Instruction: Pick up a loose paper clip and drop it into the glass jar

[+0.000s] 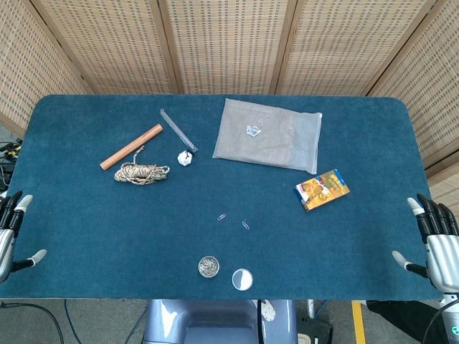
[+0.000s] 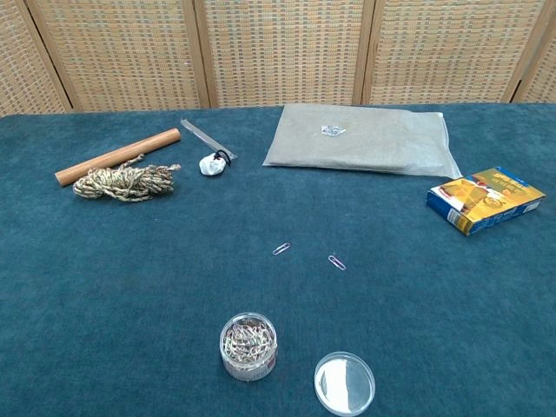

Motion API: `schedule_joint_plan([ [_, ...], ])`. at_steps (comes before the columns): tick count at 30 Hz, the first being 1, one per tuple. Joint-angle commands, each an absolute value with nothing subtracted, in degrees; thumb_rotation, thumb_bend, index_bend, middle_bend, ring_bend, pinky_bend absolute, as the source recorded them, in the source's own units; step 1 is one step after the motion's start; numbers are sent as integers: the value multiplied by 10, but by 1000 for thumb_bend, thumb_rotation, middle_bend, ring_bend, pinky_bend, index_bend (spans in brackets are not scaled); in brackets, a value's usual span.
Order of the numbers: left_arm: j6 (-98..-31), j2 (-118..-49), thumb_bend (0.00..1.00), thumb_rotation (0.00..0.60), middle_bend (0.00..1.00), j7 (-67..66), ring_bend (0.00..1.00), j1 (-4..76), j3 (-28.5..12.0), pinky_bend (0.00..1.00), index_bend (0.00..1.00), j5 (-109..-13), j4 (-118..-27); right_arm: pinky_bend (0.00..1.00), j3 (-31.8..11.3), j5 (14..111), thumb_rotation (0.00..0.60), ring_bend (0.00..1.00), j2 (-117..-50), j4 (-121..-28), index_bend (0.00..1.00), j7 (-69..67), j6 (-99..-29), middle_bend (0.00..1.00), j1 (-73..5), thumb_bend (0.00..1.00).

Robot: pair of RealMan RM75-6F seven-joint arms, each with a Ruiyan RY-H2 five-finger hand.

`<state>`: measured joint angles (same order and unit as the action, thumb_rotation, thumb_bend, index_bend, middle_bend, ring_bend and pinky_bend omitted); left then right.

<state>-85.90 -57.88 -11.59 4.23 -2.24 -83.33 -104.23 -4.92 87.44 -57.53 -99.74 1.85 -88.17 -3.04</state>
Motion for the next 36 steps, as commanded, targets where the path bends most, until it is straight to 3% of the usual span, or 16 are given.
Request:
schedule_joint_plan([
  [1,-858,-579,0,600,0,-117,0,43,-23,0,0,-833,-1042,0,-48,875,600,0,-576,-997,0,22,-880,0,-31,0],
  [8,-861,-583,0,600,0,-116,0,43,-28,0,0,-828,-1035,0,-51,881,600,0,-587,-983,10,69,-830,0,-66,0],
  [16,-851,-591,0,600,0,-135,0,50,-30,0,0,-821,-1036,0,-46,944,600,0,-580,-985,139,46,-673,0,-185,31],
  [18,-847,-593,0,600,0,-139,0,52,-32,0,0,-817,-1035,0,-47,955,600,0,-584,-981,191,33,-644,0,-210,152],
  [22,-840,-597,0,600,0,-144,0,56,-35,0,0,-809,-1033,0,-51,966,600,0,-598,-972,258,21,-605,0,-247,581],
  [25,-819,-603,0,600,0,-151,0,66,-41,0,0,-785,-1026,0,-59,983,600,0,-639,-947,276,17,-543,0,-308,779],
  [27,-810,-605,0,600,0,-153,0,71,-46,0,0,-773,-1023,0,-62,981,600,0,-659,-928,283,18,-518,0,-332,831],
  [36,-793,-612,0,600,0,-160,0,81,-52,0,0,-746,-1015,0,-63,972,600,0,-732,-885,304,67,-449,0,-401,893],
])
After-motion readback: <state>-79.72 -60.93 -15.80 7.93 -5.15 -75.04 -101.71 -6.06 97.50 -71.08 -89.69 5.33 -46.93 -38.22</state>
